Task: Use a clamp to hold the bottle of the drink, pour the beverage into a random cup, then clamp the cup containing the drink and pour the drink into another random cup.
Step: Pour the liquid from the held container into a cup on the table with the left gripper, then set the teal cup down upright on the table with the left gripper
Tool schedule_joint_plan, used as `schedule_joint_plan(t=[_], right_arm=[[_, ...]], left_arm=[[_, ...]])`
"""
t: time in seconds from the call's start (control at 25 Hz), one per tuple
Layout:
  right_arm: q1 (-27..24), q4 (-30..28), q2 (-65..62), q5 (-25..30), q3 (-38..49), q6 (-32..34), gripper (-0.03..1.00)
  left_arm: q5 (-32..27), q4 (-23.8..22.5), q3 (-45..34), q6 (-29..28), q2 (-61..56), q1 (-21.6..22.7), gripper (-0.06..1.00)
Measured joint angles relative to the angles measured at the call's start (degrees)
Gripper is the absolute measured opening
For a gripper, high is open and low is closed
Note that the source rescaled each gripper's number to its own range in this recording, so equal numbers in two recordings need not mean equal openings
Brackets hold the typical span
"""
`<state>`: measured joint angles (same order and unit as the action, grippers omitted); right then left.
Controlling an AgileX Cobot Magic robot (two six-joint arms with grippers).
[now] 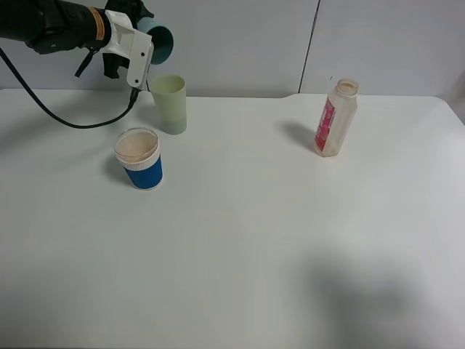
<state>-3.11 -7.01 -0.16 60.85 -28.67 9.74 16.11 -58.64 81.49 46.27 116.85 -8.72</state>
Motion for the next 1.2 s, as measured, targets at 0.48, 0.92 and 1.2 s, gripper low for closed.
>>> schedule_joint_plan(t=[0.48, 0.92, 1.2], right_arm=[[0.0, 0.0, 0.0, 0.0, 0.0, 0.0, 0.97], [0.0, 0.0, 0.0, 0.0, 0.0, 0.0, 0.97], [0.0, 0.0, 0.0, 0.0, 0.0, 0.0, 0.97]], left_arm=[[2.0, 0.15, 0.0, -20.34, -1.13, 3.3, 0.01], [5.35, 0.29, 0.0, -32.0, -1.24, 7.25, 0.01], [7.59, 1.25, 0.0, -38.38, -1.24, 9.34, 0.01]])
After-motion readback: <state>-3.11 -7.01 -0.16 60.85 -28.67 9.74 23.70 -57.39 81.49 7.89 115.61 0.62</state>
